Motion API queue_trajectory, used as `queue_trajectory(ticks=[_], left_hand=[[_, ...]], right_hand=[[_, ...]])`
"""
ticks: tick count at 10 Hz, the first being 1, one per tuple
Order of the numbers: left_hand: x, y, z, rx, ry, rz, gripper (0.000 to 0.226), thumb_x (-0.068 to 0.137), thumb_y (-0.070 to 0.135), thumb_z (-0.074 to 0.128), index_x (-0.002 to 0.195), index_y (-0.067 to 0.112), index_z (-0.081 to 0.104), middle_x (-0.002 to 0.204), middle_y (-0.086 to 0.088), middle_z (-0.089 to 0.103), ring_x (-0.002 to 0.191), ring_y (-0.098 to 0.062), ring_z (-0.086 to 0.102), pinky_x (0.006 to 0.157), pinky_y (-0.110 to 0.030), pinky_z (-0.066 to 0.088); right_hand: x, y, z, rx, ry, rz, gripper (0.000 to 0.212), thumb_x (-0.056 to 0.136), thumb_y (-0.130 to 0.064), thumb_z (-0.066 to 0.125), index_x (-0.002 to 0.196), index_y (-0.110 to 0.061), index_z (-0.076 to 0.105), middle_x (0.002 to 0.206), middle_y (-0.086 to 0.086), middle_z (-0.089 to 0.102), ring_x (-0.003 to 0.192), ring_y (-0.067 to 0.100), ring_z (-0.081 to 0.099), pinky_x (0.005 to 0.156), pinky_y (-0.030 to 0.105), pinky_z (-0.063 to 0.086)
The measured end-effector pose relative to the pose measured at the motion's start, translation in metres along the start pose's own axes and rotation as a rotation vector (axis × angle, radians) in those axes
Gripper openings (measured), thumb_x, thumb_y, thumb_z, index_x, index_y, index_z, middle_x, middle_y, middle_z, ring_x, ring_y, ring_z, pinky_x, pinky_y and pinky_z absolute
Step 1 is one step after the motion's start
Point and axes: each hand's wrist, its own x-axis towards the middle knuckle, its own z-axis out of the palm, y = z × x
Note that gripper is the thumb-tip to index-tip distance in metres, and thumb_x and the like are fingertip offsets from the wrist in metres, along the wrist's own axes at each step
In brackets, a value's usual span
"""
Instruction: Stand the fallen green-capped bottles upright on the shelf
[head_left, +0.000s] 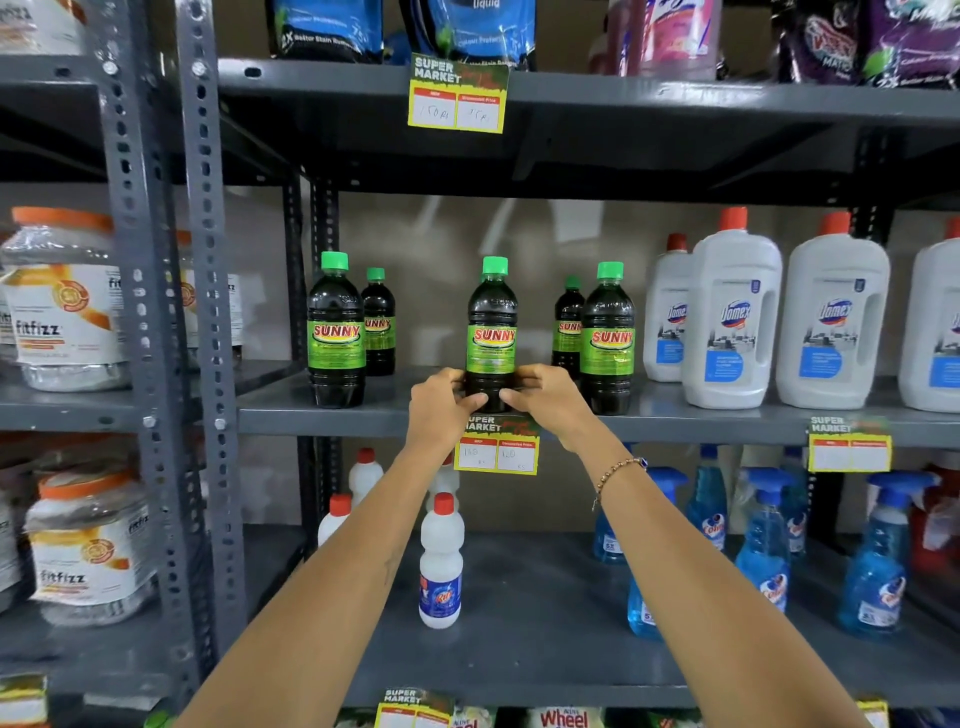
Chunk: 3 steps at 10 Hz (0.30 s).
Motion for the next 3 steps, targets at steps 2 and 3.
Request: queue_trajectory(ticks=[2, 3], left_hand=[[-0.007, -0.003, -0.009, -0.004, 0.002, -0.007, 0.033, 0.086, 0.014, 0.067, 0.116, 0.001, 0.063, 0.111, -0.015, 0.069, 0.100, -0.025, 0.066, 0.089, -0.032, 0.050], [-0.005, 0.001, -0.021, 0.020, 0.086, -0.028, 0.025, 0.094, 0.020, 0.057, 0.109, 0.002, 0.066, 0.104, -0.016, 0.070, 0.097, -0.028, 0.065, 0.082, -0.032, 0.049]], right_hand=[[-0.011, -0.004, 0.000, -0.125, 0.033, -0.027, 0.035, 0.089, -0.011, 0.063, 0.123, -0.005, 0.062, 0.116, 0.005, 0.069, 0.105, 0.016, 0.064, 0.092, 0.027, 0.050], [-0.023, -0.014, -0.003, -0.322, 0.190, -0.075, 0.026, 0.093, -0.014, 0.058, 0.114, -0.004, 0.068, 0.103, 0.004, 0.069, 0.099, 0.015, 0.065, 0.080, 0.017, 0.042]])
